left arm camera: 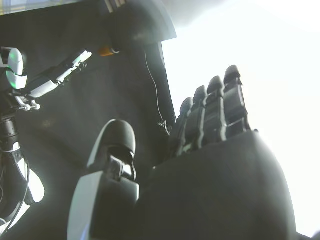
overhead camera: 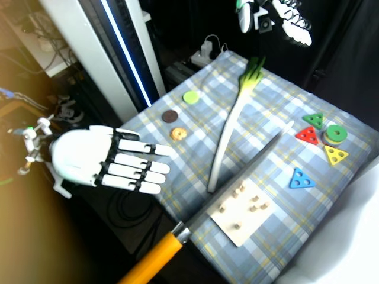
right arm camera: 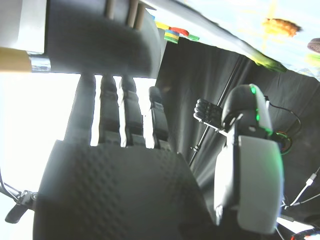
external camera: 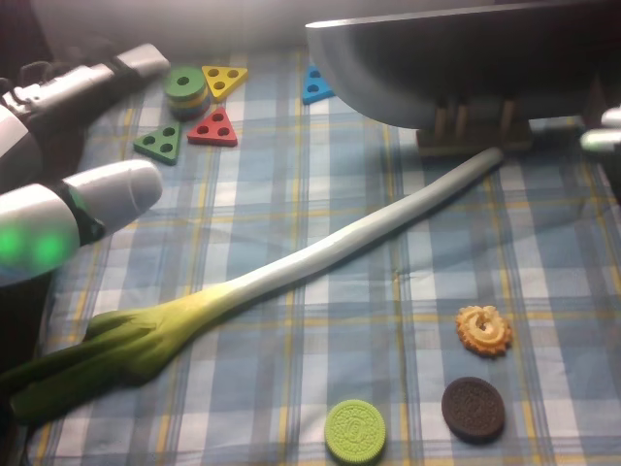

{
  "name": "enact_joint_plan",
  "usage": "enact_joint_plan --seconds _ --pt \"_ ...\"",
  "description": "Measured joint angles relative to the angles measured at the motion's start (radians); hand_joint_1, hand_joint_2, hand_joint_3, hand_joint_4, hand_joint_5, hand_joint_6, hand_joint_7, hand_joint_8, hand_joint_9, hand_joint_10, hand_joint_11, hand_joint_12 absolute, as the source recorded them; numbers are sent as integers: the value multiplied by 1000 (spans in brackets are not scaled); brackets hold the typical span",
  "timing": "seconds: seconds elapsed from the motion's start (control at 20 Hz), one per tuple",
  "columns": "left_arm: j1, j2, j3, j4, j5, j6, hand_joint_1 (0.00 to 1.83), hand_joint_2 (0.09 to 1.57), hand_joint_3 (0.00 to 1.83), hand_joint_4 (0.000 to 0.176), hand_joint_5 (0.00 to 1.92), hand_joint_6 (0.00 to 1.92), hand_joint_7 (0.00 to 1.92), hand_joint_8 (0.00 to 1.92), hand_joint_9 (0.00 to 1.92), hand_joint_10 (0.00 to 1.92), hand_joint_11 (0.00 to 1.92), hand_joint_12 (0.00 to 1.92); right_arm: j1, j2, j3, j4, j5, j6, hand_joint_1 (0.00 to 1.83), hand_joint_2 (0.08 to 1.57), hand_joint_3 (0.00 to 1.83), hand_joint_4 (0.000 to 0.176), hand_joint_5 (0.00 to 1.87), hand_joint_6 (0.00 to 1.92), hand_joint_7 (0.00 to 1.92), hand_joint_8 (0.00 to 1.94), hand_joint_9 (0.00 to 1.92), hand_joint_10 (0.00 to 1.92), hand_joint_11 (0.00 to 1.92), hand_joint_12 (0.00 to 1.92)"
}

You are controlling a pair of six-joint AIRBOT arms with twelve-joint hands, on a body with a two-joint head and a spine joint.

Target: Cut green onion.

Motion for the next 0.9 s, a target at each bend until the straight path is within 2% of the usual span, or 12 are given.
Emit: enact_joint_plan --seconds 0.1,0.15,0.2,0.25,0.3,0.35,0.4,0.45,0.5,0.6,0.7,0.9 --pt "0 0 0 0 -1 0 99 1358 3 176 291 0 331 2 259 3 0 475 0 0 0 0 -1 0 561 1193 0 0 375 0 336 0 338 0 167 555" --pt "0 0 0 -1 -1 0 92 1360 2 176 282 0 326 0 253 1 0 456 0 0 0 0 -1 0 530 1171 0 0 318 0 308 0 326 0 155 547" --pt "0 0 0 -1 0 0 98 1357 0 176 296 4 340 4 264 3 0 459 0 0 0 0 -1 0 521 1149 0 28 236 0 252 0 261 0 96 519" --pt "0 0 0 -1 0 0 80 1365 3 176 278 3 312 3 238 3 0 394 0 0 0 0 -1 0 667 1102 0 79 125 0 155 0 146 0 37 369" --pt "0 0 0 -1 -1 0 90 1364 1 176 278 3 321 6 248 7 0 383 6 0 0 -1 -3 -1 688 1045 0 126 24 0 44 2 43 1 7 218" --pt "0 0 0 -1 0 0 80 1364 0 176 265 1 324 2 269 5 0 446 11 -1 0 0 -1 0 663 1005 0 154 4 0 8 0 8 0 1 109" --pt "0 0 0 0 0 0 88 1353 1 176 273 0 339 0 312 1 0 574 34 -2 0 -5 -2 0 673 968 0 158 0 0 1 0 1 0 0 21" --pt "0 0 0 -1 1 0 61 1355 2 176 263 1 337 0 322 1 0 596 55 -2 3 -8 8 0 681 970 0 165 0 0 0 0 0 0 0 3" --pt "0 0 0 2 0 0 49 1356 2 176 266 2 340 1 319 1 0 583 90 -2 10 -11 35 -1 736 956 0 160 0 0 0 0 0 0 0 0" --pt "0 0 0 0 2 0 84 1351 0 176 276 3 342 4 321 2 0 590 150 -2 16 9 64 -59 836 863 0 175 0 0 0 0 0 0 0 0" --pt "0 0 0 0 1 0 138 1343 0 176 281 3 360 6 326 3 0 589 175 -5 23 36 78 -100 901 878 0 176 0 0 0 0 0 0 0 0" --pt "0 0 0 1 11 0 88 1353 0 176 271 2 344 1 330 3 0 624 230 -27 83 94 56 -102 953 849 0 176 0 0 0 0 0 0 0 0"
